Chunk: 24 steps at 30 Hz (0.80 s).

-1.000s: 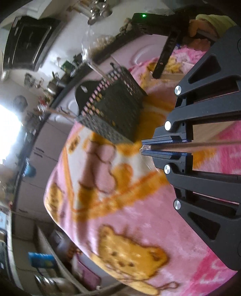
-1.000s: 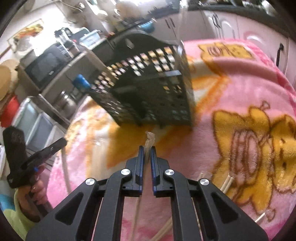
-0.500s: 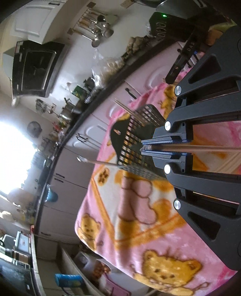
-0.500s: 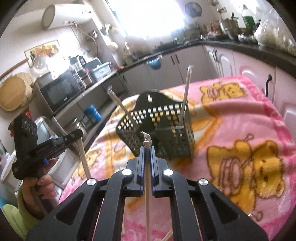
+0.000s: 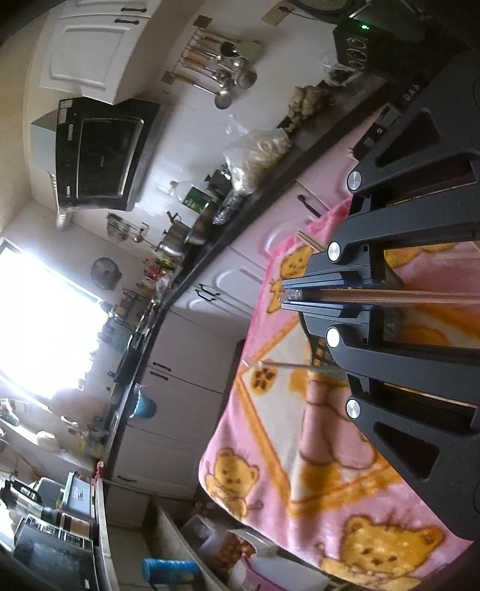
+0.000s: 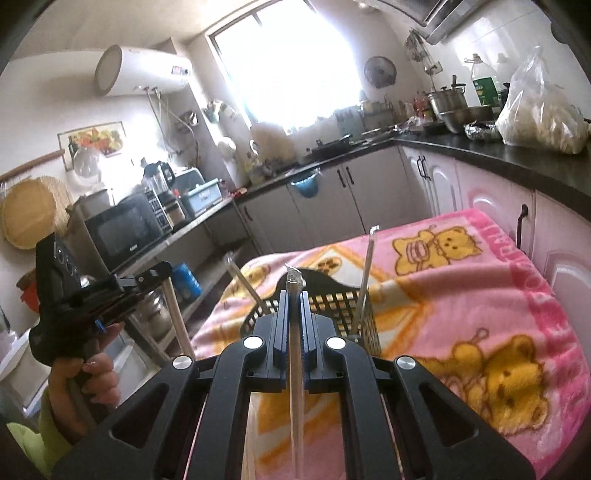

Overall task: Organize utensils
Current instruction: 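Lift both held sticks upright and lower them into the green caddy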

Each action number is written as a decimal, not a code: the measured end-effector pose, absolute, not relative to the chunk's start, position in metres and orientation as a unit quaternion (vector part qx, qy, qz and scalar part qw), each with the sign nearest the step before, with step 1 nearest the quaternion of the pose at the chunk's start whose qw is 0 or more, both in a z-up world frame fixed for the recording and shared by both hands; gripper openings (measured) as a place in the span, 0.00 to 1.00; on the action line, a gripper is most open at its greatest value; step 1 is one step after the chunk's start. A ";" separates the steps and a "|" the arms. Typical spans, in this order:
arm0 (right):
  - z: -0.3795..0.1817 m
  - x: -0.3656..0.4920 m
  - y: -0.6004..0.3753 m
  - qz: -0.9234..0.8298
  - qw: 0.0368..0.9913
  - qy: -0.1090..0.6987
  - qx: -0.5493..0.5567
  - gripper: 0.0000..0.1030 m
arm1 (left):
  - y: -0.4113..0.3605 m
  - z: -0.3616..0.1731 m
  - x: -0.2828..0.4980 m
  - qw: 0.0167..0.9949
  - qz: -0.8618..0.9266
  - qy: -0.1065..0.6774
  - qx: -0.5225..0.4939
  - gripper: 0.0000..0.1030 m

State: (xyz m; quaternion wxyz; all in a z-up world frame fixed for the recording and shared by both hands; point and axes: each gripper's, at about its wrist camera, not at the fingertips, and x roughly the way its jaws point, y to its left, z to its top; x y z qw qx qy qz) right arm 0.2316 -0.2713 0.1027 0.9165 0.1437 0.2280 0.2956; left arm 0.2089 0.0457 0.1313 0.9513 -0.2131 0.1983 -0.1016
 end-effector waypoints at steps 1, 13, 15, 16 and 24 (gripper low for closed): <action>0.105 0.233 -0.272 0.295 0.917 0.226 0.145 0.05 | 0.045 0.133 0.211 0.952 -0.102 0.196 -0.213 0.01; 0.122 0.260 -0.274 0.278 0.925 0.199 0.166 0.05 | 0.034 0.167 0.245 0.963 -0.094 0.141 -0.210 0.01; 0.127 0.265 -0.275 0.275 0.927 0.193 0.167 0.05 | 0.031 0.172 0.250 0.965 -0.091 0.130 -0.208 0.01; 0.128 0.267 -0.275 0.274 0.928 0.191 0.167 0.05 | 0.029 0.174 0.252 0.966 -0.091 0.126 -0.208 0.01; 0.145 0.289 -0.277 0.270 0.931 0.170 0.176 0.05 | 0.024 0.179 0.269 0.969 -0.084 0.108 -0.204 0.01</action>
